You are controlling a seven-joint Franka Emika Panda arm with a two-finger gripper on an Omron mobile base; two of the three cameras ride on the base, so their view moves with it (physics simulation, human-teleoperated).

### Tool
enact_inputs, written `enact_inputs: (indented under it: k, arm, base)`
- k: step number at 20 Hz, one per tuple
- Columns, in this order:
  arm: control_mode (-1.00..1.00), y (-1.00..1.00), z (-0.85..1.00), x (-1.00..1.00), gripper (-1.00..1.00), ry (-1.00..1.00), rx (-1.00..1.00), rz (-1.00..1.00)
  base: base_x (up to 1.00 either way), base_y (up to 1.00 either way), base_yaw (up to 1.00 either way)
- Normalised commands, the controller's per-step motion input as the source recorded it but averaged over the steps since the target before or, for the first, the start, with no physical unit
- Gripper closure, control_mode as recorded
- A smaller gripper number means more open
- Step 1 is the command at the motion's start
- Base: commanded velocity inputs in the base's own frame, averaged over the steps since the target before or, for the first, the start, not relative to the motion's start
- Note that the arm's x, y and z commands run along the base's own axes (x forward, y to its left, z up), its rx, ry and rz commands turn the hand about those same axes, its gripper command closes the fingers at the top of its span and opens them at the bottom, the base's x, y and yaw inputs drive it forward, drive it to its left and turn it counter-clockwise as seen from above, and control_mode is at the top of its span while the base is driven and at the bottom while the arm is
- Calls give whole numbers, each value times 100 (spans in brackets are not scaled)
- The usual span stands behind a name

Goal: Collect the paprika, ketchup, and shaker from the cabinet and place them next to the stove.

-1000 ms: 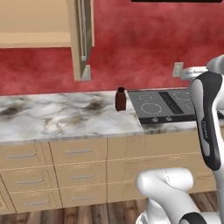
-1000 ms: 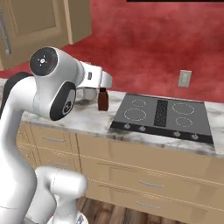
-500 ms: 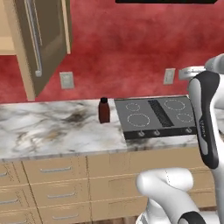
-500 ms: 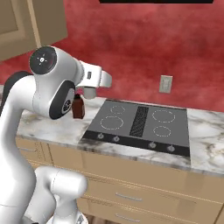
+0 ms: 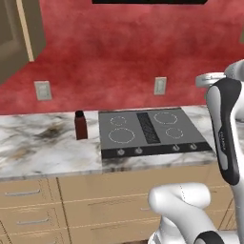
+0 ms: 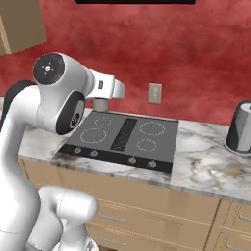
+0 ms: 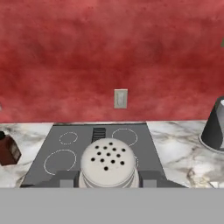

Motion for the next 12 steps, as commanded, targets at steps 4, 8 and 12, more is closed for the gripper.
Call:
enact_inputs:
  k: [4, 8, 12]
  arm:
    - [100, 0, 0, 0, 100, 0, 0, 0]
    - [100, 0, 0, 0, 100, 0, 0, 0]
    - [100, 0, 0, 0, 100, 0, 0, 0]
  base:
    - [56, -54, 0]
    - [62, -46, 0]
    - [62, -36, 0]
